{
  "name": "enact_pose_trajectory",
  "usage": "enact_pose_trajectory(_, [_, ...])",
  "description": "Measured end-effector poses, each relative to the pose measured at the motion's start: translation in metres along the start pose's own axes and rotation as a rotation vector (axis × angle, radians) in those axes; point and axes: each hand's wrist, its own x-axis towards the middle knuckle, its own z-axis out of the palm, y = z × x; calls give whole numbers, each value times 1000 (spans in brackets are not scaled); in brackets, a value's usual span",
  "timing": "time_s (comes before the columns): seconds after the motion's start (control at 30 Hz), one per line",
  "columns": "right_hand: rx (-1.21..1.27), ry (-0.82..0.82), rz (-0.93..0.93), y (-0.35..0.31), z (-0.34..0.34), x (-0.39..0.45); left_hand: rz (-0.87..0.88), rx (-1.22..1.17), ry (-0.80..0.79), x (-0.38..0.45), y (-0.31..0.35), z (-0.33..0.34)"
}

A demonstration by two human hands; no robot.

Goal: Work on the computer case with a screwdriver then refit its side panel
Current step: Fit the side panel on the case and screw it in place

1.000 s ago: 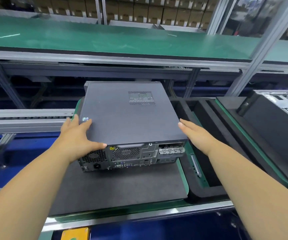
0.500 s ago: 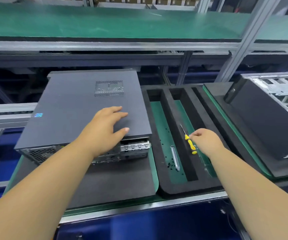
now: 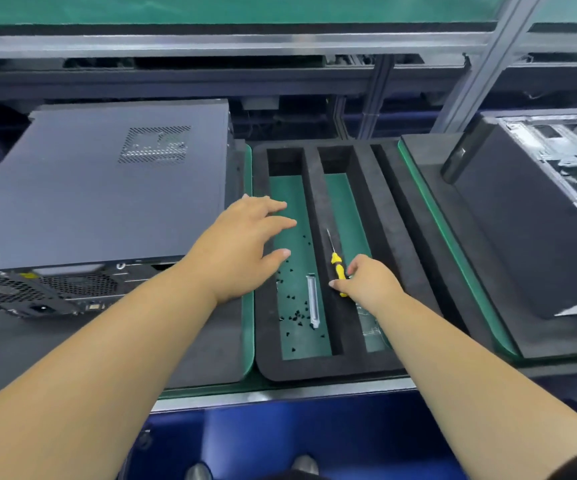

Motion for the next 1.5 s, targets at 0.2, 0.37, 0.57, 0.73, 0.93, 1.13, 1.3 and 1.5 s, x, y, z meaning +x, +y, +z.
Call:
enact_pose_trajectory(0.2, [74, -26, -53, 13, -2, 6, -121, 88, 83, 7, -2, 2])
enact_pose_trajectory(0.37, [161, -6, -72, 17, -11, 12, -216, 123, 60, 10, -13, 3])
enact_pose_trajectory(0.57, [325, 82, -195, 13, -20, 22, -203, 183, -53, 16, -17, 6])
enact_pose_trajectory(0.73, [638, 159, -267, 10, -38, 32, -213, 203, -77, 17, -16, 5])
enact_pose_trajectory(0.93, [784, 228, -295, 7, -54, 46, -226, 209, -76, 17, -14, 5])
enact_pose_trajectory(1.13, [852, 196, -281, 2, -46, 46, -223, 249, -81, 17, -12, 6])
enact_pose_trajectory(1.3, [762, 66, -336, -7, -26, 37, -233, 270, -91, 18, -11, 8])
enact_pose_trajectory(1.5, [812, 29, -362, -25, -19, 32, -225, 258, -67, 17, -13, 9])
